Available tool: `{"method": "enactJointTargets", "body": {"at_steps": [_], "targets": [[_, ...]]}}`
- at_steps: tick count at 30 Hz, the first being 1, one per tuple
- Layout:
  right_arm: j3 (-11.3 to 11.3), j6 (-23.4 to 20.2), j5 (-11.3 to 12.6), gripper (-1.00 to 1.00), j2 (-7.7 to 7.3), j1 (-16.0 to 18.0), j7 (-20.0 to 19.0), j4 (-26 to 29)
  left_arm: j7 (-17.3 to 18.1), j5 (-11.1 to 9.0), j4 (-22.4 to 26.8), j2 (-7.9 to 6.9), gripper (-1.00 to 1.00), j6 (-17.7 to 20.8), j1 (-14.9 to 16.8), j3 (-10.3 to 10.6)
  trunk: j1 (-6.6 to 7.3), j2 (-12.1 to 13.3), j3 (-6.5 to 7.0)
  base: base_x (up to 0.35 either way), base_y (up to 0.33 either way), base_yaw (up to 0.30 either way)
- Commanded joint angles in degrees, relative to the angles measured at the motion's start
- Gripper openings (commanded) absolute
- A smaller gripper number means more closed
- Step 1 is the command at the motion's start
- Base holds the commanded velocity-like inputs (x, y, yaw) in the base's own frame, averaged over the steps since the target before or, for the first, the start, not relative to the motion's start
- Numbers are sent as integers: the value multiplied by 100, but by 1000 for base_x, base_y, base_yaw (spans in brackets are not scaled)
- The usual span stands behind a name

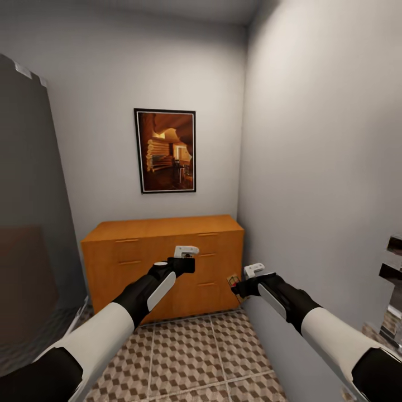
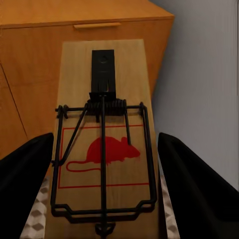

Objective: Take the four mousetraps from the cabinet in the bathroom and place them on the bathroom floor. Make sure all four end up on the same floor surface, and ensure that at least two of them are either under or directly next to the same bathroom sink.

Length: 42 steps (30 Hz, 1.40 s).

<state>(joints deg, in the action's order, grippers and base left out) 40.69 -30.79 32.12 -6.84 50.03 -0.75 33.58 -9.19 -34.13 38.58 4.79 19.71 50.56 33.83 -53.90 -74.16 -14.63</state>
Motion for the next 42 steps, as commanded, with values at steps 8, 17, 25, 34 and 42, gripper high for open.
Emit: {"method": "enactJointTargets", "body": {"at_steps": [8, 17, 25, 34, 42], "targets": [[27, -17, 14, -100, -10, 7, 21, 9, -62, -63, 1, -4, -100, 5, 6, 26, 3, -6, -8, -185, 0, 0], [27, -22, 14, -100, -11, 7, 22, 9, -65, -94, 2, 3, -100, 7, 6, 27, 3, -6, -8, -338, 0, 0], [27, -23, 14, -100, -7, 7, 20, 9, -65, -94, 3, 4, -100, 10, 6, 27, 3, -6, -8, -345, 0, 0], [27, -23, 14, -100, -10, 7, 22, 9, -65, -95, 2, 5, -100, 13, 6, 27, 3, -6, -8, -345, 0, 0], [27, -20, 14, -100, -7, 7, 22, 9, -65, -101, 1, -2, -100, 15, 6, 21, 3, -6, -8, -345, 0, 0]]}}
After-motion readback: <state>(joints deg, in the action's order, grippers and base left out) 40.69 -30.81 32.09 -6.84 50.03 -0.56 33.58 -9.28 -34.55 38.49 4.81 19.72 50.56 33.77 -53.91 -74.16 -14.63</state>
